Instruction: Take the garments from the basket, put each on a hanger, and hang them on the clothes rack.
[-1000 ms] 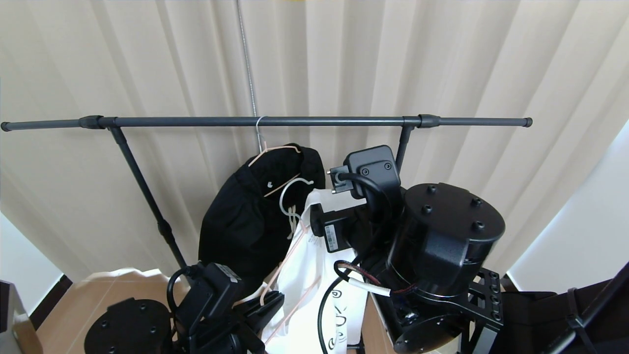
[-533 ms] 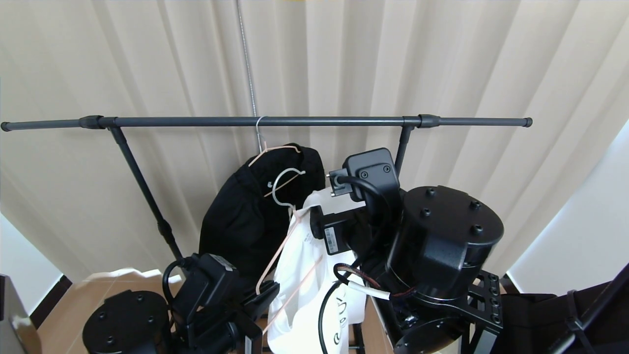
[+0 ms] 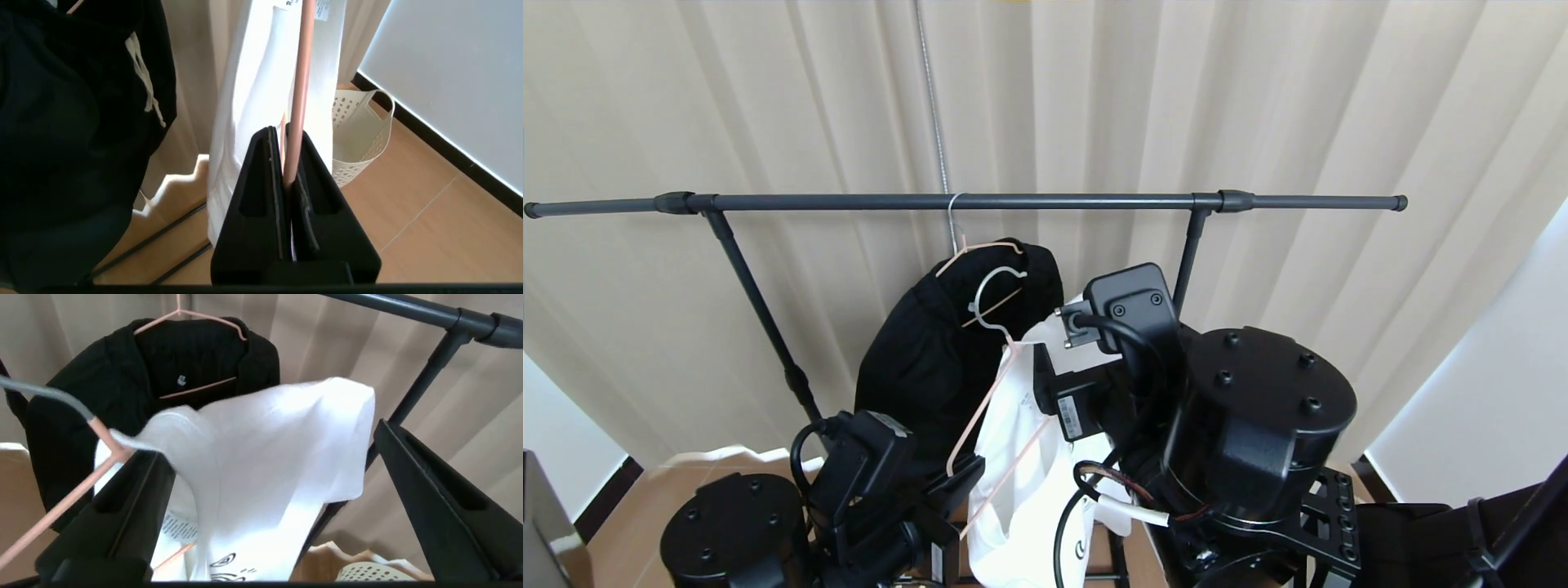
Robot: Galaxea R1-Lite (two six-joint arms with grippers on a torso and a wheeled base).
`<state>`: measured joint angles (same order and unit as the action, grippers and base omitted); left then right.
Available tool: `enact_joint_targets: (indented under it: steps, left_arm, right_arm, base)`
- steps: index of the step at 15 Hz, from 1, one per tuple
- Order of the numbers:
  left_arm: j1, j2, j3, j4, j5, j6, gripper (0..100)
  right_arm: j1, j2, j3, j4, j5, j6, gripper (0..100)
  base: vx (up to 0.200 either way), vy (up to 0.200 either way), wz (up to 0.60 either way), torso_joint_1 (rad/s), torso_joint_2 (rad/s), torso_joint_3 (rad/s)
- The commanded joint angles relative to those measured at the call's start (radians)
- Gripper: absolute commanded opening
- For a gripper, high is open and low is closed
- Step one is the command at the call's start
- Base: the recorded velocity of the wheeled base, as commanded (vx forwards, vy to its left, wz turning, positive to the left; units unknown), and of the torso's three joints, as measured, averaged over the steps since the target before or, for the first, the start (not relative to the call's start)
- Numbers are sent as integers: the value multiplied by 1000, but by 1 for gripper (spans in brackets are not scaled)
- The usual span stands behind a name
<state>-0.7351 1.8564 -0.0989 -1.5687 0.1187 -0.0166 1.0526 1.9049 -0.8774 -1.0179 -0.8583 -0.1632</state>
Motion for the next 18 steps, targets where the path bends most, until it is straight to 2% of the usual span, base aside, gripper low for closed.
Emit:
enact_joint_targets:
  steps: [1,8,11,13,14,15,16,17,18]
  left_arm:
    - [2,-5,-1,-2,1,0,0]
    - [16,-13,7,-2,-4,0,0]
    - [43,-20,8,-2,-14,7,0]
    - [86,-22,48,-2,-113,35,0]
    - [117,-22,67,-2,-162,78,0]
    - [152,-19,91,-2,-229,127,0]
    - [164,-20,99,-2,-264,139,0]
    - [164,-22,99,-2,-269,141,0]
    - [164,-20,99,-2,-274,150,0]
  right_arm:
    - [3,-3,32,-4,5,-16,100]
    - [1,-58,132,2,102,-62,100]
    - [-17,-96,169,7,177,-98,100]
    - [-101,-211,213,76,306,-116,100]
    - [-132,-271,233,137,372,-118,100]
    - [-181,-343,256,228,475,-119,100]
    - [-217,-403,256,323,565,-122,100]
    - [-243,-435,249,380,608,-134,100]
    - [-309,-489,222,501,705,-187,100]
  base:
    - [0,0,0,0,0,0]
    - [0,0,0,0,0,0]
    - [0,0,0,0,0,0]
    - [0,0,0,0,0,0]
    - [0,0,0,0,0,0]
    - [0,0,0,0,0,0]
    - [0,0,0,0,0,0]
    - [0,0,0,0,0,0]
    - [0,0,0,0,0,0]
